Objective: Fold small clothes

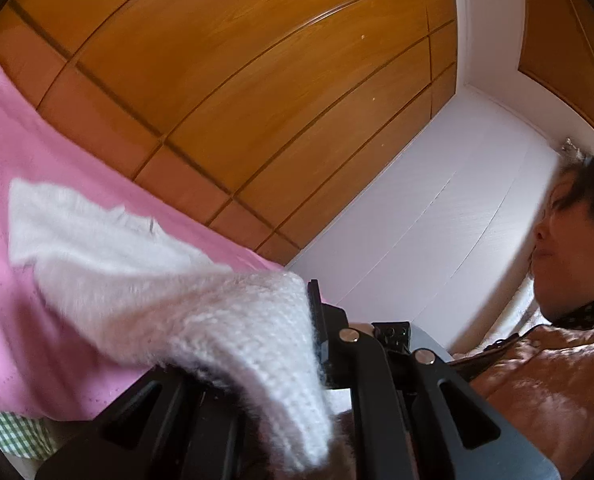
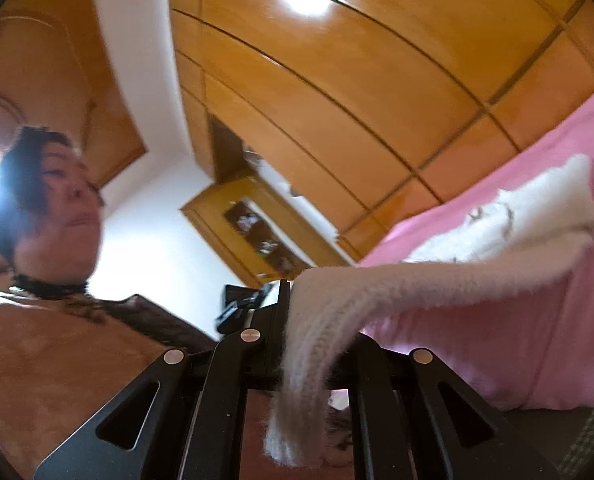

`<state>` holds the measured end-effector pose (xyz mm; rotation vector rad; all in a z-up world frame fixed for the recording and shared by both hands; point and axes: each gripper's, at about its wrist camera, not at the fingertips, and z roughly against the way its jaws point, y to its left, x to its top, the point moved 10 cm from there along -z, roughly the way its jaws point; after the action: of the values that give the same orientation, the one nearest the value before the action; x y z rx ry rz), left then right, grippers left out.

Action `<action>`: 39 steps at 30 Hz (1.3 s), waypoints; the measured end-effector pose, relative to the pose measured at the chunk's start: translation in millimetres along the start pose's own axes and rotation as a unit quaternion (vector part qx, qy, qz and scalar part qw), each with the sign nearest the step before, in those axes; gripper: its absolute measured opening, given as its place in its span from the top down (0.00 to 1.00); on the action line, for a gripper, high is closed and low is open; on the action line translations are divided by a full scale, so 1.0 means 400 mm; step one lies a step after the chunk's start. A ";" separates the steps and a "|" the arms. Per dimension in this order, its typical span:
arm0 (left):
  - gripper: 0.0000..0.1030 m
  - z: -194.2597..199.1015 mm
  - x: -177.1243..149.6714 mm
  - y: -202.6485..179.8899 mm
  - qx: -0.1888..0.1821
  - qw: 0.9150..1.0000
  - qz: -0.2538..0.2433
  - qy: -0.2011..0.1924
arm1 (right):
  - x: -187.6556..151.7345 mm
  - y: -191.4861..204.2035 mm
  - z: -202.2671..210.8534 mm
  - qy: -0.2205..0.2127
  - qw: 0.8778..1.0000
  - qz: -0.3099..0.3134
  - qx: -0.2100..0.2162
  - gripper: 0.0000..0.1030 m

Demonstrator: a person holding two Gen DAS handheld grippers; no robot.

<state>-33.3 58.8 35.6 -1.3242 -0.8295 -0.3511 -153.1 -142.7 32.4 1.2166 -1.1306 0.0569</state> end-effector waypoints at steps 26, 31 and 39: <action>0.38 -0.311 0.125 0.602 0.312 0.948 0.049 0.046 | 0.205 -0.707 -0.139 -0.090 0.927 -0.174 -0.319 0.39; 0.29 -0.231 0.123 0.640 0.346 0.934 0.085 -0.005 | 0.189 -0.670 -0.114 -0.086 0.909 -0.112 -0.392 0.39; 0.30 -0.343 0.129 0.559 0.361 0.932 -0.015 0.025 | 0.198 -0.631 -0.239 0.047 0.859 0.083 -0.503 0.44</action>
<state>194.5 -4.2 -89.4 -0.6116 -0.8259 -0.0791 94.1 -215.4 -80.8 0.1719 -0.9559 -0.3138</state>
